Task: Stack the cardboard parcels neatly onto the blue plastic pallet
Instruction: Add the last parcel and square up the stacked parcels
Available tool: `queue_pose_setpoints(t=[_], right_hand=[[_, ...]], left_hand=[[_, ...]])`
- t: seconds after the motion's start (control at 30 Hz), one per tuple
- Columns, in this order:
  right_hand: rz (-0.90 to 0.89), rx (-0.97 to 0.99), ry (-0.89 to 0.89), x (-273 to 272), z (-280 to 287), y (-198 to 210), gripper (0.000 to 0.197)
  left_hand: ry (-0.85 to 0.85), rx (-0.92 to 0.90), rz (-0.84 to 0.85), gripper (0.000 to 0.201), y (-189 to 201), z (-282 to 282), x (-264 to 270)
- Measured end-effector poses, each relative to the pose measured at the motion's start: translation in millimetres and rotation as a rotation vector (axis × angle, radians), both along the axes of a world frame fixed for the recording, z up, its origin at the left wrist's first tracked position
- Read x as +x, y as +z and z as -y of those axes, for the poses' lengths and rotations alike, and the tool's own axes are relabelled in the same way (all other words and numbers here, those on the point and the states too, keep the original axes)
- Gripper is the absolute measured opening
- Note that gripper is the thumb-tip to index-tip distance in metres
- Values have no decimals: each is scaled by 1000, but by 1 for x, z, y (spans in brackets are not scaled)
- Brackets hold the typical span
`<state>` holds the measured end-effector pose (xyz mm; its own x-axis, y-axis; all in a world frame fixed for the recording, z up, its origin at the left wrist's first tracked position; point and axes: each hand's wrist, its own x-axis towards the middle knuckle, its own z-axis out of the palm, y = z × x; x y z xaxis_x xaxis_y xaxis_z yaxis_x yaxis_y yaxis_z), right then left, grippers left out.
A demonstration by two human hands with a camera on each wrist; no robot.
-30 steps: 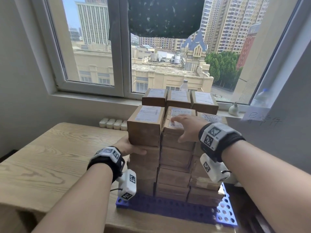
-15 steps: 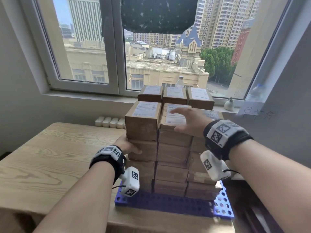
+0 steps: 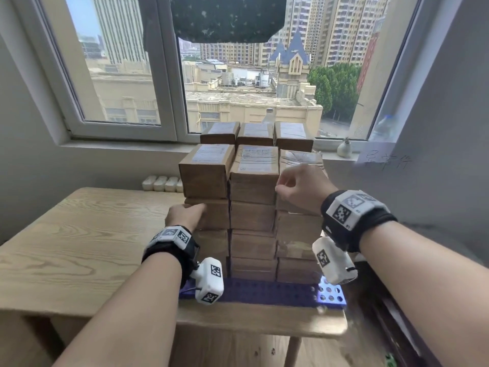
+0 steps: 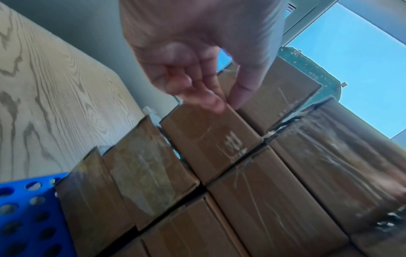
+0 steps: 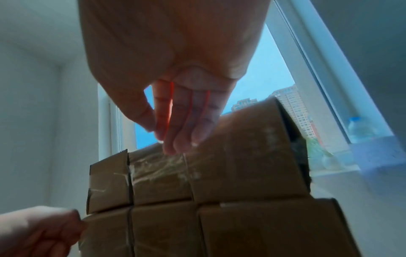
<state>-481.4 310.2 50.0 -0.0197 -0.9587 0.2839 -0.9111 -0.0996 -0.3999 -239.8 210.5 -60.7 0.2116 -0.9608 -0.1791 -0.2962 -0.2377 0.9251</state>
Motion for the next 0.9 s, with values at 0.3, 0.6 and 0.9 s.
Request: queue_pose_setpoints(t=[0.3,0.6,0.9], right_hand=[[-108,533,-208,-26,-12,-66,30],[-171,563,-235,-33,3,-90,35],[-167,545,-236,-39,14,-93,34]], left_hand=[[-746,230,-122,11,-7,-35,-94],[-658,223,-126,19,-18,-27,-126],[-683,223,-94,20,-12,-25,-121]])
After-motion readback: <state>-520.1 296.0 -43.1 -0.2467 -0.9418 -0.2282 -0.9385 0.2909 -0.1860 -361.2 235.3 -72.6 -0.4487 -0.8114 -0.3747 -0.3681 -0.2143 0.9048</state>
